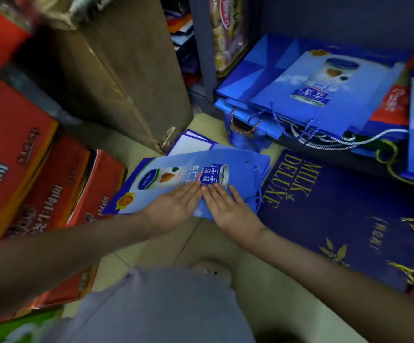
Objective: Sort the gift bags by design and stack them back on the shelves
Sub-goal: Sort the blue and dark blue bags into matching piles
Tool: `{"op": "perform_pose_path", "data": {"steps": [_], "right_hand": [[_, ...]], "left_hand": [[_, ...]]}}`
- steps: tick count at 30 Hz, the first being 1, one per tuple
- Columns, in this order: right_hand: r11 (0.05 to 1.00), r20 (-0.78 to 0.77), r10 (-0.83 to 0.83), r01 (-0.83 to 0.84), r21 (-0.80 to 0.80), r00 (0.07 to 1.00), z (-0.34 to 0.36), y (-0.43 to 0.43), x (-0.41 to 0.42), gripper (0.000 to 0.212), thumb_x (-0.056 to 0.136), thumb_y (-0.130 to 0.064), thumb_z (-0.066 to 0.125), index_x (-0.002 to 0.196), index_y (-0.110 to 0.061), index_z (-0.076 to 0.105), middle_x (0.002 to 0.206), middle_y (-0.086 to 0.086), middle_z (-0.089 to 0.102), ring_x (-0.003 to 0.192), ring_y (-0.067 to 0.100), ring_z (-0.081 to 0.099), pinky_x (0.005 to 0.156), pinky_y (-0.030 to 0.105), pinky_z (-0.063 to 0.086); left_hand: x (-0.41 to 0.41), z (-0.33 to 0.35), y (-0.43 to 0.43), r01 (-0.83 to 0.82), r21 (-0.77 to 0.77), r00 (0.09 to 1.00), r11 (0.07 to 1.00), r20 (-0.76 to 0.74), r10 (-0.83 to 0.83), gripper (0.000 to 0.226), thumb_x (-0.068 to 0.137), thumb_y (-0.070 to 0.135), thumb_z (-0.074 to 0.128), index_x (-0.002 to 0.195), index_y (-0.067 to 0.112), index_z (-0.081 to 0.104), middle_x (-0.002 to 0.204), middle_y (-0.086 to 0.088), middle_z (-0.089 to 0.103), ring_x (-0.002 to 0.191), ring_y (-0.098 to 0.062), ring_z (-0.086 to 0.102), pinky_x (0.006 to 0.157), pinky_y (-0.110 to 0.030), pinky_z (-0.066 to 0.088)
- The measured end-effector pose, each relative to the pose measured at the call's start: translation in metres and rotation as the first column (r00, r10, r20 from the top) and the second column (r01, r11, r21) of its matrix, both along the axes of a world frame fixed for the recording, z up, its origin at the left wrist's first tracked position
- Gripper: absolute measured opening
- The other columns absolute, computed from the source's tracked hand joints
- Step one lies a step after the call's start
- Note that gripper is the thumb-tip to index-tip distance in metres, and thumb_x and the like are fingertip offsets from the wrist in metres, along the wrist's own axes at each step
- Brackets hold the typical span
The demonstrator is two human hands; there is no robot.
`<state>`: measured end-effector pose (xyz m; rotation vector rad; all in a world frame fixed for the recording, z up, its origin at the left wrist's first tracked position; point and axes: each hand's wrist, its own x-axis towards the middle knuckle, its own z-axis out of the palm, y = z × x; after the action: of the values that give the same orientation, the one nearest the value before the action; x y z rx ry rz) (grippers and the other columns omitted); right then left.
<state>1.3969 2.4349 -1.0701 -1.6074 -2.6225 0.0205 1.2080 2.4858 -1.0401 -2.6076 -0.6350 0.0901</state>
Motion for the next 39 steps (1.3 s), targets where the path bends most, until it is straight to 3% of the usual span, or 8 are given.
{"op": "perform_pose_path", "data": {"steps": [7, 13, 18, 23, 27, 30, 33, 39], "right_hand": [[0.959, 0.108, 0.003, 0.028, -0.282, 0.994, -0.018, 0.035, 0.056, 0.072, 0.094, -0.008, 0.041, 0.153, -0.009, 0.0, 0.161, 0.005, 0.003, 0.148, 0.018, 0.003, 0.118, 0.034, 0.0], [0.974, 0.192, -0.154, 0.182, -0.138, 0.969, -0.037, 0.013, 0.054, 0.074, 0.06, -0.021, 0.084, 0.127, -0.002, 0.059, 0.127, 0.014, 0.062, 0.119, 0.023, 0.058, 0.097, 0.051, 0.045], [0.958, 0.169, -0.139, 0.176, -0.228, 0.976, -0.053, 0.006, 0.057, 0.081, 0.047, -0.025, 0.087, 0.122, -0.003, 0.064, 0.123, 0.015, 0.063, 0.116, 0.028, 0.06, 0.097, 0.048, 0.045], [0.87, 0.05, 0.037, -0.008, -0.493, 0.998, -0.04, 0.041, 0.067, 0.072, 0.098, -0.046, 0.04, 0.153, -0.014, 0.006, 0.161, 0.007, 0.0, 0.148, 0.019, -0.005, 0.117, 0.04, -0.008], [0.997, -0.197, -0.072, 0.065, -0.045, 0.978, -0.011, 0.065, 0.088, 0.058, 0.09, -0.022, 0.05, 0.144, -0.005, 0.039, 0.148, 0.014, 0.04, 0.139, 0.029, 0.033, 0.112, 0.054, 0.027], [0.888, -0.181, -0.38, 0.412, 0.205, 0.907, 0.022, 0.099, 0.121, 0.079, 0.074, -0.004, 0.06, 0.147, -0.005, 0.03, 0.149, 0.019, 0.035, 0.14, 0.033, 0.03, 0.112, 0.053, 0.021], [0.8, -0.053, -0.58, 0.581, 0.15, 0.813, 0.038, 0.13, 0.155, 0.091, 0.078, -0.018, 0.067, 0.152, -0.012, 0.016, 0.152, 0.024, 0.025, 0.142, 0.038, 0.023, 0.114, 0.054, 0.014], [0.896, -0.041, -0.401, 0.401, 0.191, 0.915, 0.012, 0.115, 0.156, 0.083, 0.069, -0.014, 0.072, 0.142, 0.002, 0.037, 0.142, 0.024, 0.043, 0.133, 0.039, 0.039, 0.111, 0.054, 0.019]], "left_hand": [[0.032, -0.039, 0.048, 0.061, -0.206, 0.959, 0.977, -0.259, -0.115, 0.053, 0.079, 0.012, 0.053, 0.132, 0.005, 0.052, 0.129, -0.013, 0.059, 0.119, -0.022, 0.058, 0.102, -0.031, 0.042], [0.046, -0.063, 0.041, 0.063, -0.217, 0.956, 0.974, -0.267, -0.121, 0.079, 0.077, 0.014, 0.071, 0.141, 0.004, 0.025, 0.141, -0.017, 0.047, 0.131, -0.028, 0.046, 0.108, -0.035, 0.035], [0.041, -0.083, 0.053, 0.08, -0.226, 0.941, 0.971, -0.303, -0.148, 0.084, 0.081, 0.021, 0.069, 0.146, 0.003, 0.019, 0.147, -0.017, 0.039, 0.137, -0.029, 0.036, 0.111, -0.039, 0.028], [0.029, -0.081, 0.074, -0.204, -0.507, 0.931, 0.837, -0.365, 0.006, 0.078, 0.092, 0.048, 0.052, 0.152, 0.019, 0.011, 0.159, -0.008, 0.008, 0.147, -0.026, 0.008, 0.115, -0.046, 0.017], [0.043, -0.058, 0.092, -0.227, -0.63, 0.973, 0.743, -0.186, 0.139, 0.073, 0.091, 0.057, 0.018, 0.148, 0.014, 0.031, 0.157, -0.008, 0.02, 0.146, -0.024, 0.014, 0.116, -0.044, 0.014], [0.079, -0.04, 0.112, -0.154, -0.516, 0.968, 0.842, 0.091, 0.232, 0.059, 0.091, 0.039, 0.032, 0.13, 0.0, 0.053, 0.139, -0.019, 0.048, 0.127, -0.032, 0.049, 0.104, -0.046, 0.038], [0.123, -0.018, 0.12, -0.202, -0.51, 0.905, 0.836, 0.23, 0.359, 0.055, 0.095, 0.029, 0.043, 0.143, 0.001, 0.037, 0.152, -0.017, 0.029, 0.138, -0.03, 0.033, 0.114, -0.036, 0.023], [0.112, -0.045, 0.087, -0.427, -0.663, 0.904, 0.616, -0.298, 0.306, 0.107, 0.081, 0.07, 0.05, 0.152, 0.018, -0.01, 0.157, -0.013, -0.018, 0.145, -0.031, -0.015, 0.116, -0.049, 0.0]]}}
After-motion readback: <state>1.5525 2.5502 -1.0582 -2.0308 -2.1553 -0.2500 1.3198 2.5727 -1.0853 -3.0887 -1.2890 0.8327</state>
